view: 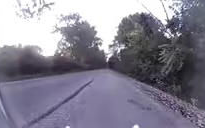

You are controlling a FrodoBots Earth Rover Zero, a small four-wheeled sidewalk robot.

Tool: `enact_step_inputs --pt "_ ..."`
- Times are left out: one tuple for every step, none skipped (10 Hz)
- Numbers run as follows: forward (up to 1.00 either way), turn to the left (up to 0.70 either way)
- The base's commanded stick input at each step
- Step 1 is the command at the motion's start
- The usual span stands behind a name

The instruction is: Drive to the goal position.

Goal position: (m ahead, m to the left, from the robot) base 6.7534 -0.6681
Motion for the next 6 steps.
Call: enact_step_inputs --pt "0.7 0.0" --pt "0.7 0.0" --pt "0.7 0.0" --pt "0.7 0.0" --pt "0.7 0.0" --pt "0.7 0.0"
